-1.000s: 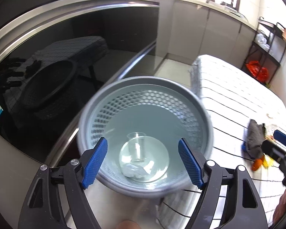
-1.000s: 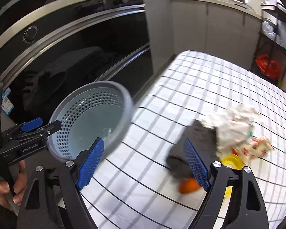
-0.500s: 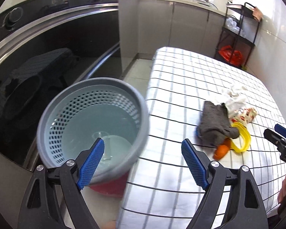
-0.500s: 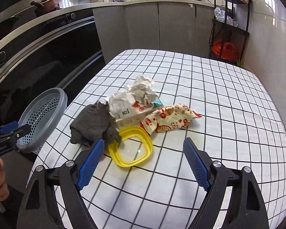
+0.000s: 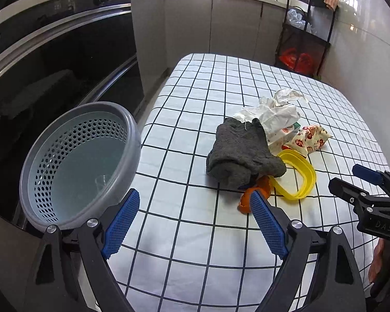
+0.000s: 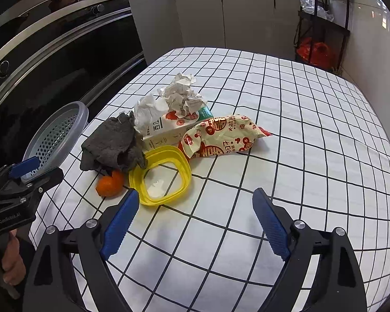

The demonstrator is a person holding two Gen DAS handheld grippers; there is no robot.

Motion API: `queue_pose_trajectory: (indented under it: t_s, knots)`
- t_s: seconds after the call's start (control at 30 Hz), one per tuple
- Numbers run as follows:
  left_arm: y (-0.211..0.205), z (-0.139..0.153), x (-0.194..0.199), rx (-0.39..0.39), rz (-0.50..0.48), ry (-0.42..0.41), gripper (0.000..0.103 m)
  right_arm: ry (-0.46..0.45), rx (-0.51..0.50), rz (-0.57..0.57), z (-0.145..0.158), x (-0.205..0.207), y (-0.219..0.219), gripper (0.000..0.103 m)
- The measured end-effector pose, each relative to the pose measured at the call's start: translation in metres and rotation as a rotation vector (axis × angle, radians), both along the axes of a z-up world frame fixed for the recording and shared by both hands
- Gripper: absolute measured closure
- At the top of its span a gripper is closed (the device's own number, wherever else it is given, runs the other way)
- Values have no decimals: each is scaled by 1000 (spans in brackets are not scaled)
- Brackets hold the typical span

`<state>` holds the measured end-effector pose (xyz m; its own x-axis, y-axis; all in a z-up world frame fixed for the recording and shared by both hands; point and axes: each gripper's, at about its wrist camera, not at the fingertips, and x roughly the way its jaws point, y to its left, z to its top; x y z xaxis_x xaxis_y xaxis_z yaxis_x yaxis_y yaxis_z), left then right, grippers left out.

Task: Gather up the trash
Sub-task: 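Move both tools back over the table toward the remaining trash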

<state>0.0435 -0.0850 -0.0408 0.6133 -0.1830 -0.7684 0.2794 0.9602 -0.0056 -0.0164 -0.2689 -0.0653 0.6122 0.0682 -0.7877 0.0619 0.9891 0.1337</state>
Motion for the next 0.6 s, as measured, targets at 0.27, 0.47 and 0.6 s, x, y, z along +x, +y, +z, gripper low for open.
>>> queue_pose_trajectory:
  t_s: [0.27, 0.47, 0.6]
  knots:
    - [5, -6, 2, 6, 11, -1, 15, 49, -12, 63, -20, 11, 13, 18]
    - [12, -15, 7, 4, 22, 30, 15, 70, 1, 94, -28, 23, 23, 18]
    - [14, -20, 10, 2, 25, 48, 15, 79, -6, 111, -33, 31, 26, 18]
